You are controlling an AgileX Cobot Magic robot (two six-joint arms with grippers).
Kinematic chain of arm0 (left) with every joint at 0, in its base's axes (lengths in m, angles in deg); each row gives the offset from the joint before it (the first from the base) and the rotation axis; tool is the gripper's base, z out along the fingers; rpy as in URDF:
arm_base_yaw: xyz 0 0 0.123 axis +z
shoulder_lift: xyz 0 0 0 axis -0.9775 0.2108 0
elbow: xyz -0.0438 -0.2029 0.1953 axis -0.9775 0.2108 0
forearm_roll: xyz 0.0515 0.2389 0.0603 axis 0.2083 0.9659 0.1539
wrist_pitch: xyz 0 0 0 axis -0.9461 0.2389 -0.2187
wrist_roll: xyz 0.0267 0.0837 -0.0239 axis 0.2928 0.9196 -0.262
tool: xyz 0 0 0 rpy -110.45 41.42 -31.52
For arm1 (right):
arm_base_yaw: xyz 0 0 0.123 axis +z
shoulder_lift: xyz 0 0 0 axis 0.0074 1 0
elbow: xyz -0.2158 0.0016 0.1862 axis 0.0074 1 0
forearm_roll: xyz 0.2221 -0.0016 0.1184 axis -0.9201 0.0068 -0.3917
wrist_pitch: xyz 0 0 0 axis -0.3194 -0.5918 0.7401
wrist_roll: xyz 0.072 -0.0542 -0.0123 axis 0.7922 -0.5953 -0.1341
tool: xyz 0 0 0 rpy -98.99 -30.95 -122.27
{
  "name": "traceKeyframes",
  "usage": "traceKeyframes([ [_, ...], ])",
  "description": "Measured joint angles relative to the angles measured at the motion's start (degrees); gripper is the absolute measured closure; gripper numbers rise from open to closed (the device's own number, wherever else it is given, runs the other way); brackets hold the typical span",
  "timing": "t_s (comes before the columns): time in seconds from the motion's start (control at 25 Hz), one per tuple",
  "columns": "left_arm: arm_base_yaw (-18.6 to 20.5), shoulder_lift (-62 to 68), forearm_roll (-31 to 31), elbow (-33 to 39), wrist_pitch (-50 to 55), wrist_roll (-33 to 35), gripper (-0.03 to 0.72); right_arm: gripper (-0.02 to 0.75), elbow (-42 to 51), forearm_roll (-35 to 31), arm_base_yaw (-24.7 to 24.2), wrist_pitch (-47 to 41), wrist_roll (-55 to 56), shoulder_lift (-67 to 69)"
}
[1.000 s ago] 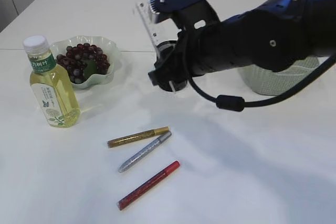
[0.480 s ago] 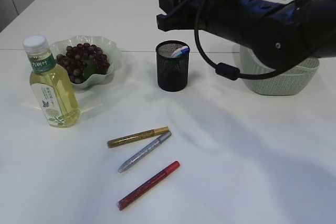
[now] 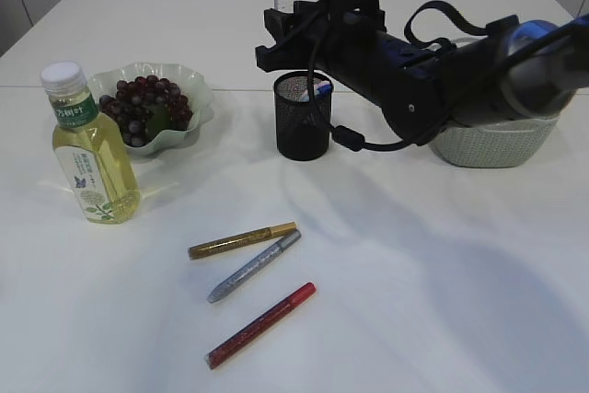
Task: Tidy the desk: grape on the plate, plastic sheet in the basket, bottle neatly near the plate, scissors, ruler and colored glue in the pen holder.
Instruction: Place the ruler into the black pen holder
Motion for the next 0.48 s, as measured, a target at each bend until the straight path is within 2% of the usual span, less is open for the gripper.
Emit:
traceKeyframes([
  [0.48, 0.0, 0.0, 0.47, 0.0, 0.0, 0.0, 0.28, 0.438, -11.16, -1.1, -2.02, -8.78, -0.53, 7.82],
])
